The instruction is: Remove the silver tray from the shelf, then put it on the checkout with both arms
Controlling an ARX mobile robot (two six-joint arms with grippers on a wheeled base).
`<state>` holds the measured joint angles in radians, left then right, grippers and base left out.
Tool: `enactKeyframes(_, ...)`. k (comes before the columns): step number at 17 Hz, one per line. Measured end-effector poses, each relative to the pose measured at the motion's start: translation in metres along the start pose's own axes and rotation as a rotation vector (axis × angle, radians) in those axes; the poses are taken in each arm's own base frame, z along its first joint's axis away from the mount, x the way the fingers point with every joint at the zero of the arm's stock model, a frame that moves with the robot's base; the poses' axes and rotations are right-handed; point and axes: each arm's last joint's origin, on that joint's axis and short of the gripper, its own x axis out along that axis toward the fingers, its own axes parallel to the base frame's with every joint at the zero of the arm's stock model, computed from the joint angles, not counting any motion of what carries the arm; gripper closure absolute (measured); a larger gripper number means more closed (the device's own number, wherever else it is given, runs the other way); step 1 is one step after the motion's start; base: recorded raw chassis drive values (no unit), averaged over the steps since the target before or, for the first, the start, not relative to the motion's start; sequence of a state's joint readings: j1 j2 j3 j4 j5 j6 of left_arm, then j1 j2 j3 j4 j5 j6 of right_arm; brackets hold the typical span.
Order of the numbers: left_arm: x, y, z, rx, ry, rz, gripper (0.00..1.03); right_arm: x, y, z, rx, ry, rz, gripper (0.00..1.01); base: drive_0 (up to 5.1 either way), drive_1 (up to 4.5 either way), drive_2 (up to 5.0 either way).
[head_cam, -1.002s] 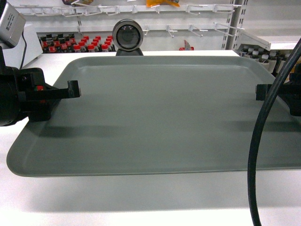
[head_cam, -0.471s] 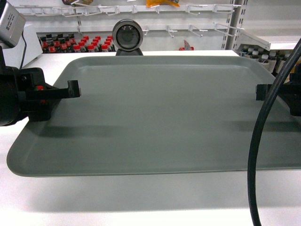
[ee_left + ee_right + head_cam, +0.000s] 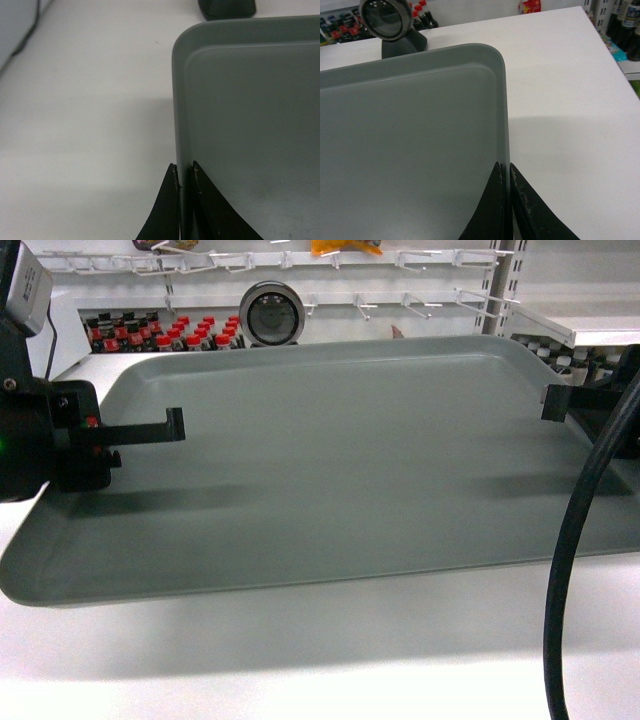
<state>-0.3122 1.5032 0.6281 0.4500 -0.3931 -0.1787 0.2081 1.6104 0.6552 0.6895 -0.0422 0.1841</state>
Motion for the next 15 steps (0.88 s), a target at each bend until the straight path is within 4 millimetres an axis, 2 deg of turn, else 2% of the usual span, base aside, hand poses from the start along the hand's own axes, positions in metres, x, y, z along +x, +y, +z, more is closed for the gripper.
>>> enactKeyframes(3, 0.011, -0.004, 0.012, 0.009, -0.045, 0.061, 1.00, 0.016, 0.000, 0.002, 0.015, 0.012, 0.015, 0.99, 0.0, 0.00, 0.0)
enactKeyframes(8, 0.052, -0.001, 0.004, 0.071, 0.027, 0.085, 1.00, 0.054, -0.001, -0.004, 0.005, 0.114, 0.003, 0.99, 0.0, 0.00, 0.0)
enactKeyframes(11, 0.083, 0.007, 0.011, 0.089, 0.045, 0.103, 1.00, 0.087, 0.007, -0.003, -0.012, 0.162, -0.005, 0.99, 0.0, 0.00, 0.0)
enactKeyframes(13, 0.096, 0.010, 0.015, 0.099, 0.052, 0.100, 0.99, 0.096, 0.010, 0.002, -0.017, 0.177, -0.022, 0.99, 0.0, 0.00, 0.0)
enactKeyframes(15, 0.103, 0.012, 0.012, 0.107, 0.071, 0.094, 0.99, 0.101, 0.012, -0.002, -0.021, 0.213, -0.042, 0.99, 0.0, 0.00, 0.0)
